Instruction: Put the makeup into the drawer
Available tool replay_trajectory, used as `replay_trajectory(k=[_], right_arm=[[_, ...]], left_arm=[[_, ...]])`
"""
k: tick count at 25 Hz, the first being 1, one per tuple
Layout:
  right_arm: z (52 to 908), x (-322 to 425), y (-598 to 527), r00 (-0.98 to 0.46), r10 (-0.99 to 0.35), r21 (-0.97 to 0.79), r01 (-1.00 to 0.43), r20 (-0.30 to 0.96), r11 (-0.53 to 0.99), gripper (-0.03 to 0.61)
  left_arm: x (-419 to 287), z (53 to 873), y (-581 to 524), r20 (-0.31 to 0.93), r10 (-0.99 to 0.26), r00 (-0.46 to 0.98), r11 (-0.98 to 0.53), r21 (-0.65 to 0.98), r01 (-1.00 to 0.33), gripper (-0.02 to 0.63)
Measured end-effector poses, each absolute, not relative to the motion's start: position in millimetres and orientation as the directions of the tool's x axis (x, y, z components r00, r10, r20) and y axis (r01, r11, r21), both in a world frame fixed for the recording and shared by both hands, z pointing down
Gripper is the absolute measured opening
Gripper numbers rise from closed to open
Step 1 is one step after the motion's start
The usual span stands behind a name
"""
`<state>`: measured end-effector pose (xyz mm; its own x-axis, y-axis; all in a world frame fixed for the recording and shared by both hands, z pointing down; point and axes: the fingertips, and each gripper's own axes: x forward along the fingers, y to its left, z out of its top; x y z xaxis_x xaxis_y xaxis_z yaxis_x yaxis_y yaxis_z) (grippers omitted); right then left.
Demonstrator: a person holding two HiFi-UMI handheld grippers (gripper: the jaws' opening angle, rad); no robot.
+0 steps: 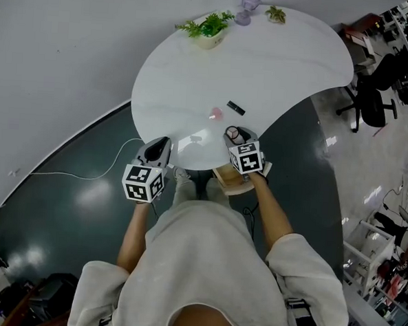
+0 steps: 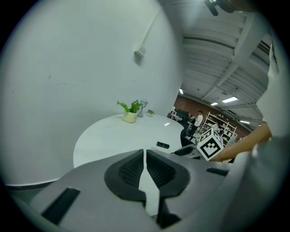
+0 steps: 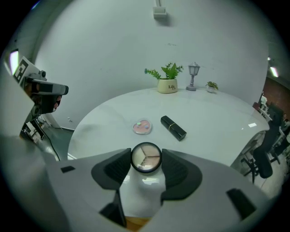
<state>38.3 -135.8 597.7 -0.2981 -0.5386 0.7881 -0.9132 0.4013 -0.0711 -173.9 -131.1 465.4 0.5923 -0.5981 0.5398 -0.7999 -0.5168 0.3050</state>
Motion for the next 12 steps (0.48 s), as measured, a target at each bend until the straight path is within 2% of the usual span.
replay_trajectory(k=[12], right_arm=[[559, 102, -75, -0.224, -0.640, -0.066, -0.963, 0.735, 0.262, 0.209]], left_arm=[[-99, 470, -129, 0.533, -0.490, 0.690, -0.640, 0.318, -0.700, 0.023]])
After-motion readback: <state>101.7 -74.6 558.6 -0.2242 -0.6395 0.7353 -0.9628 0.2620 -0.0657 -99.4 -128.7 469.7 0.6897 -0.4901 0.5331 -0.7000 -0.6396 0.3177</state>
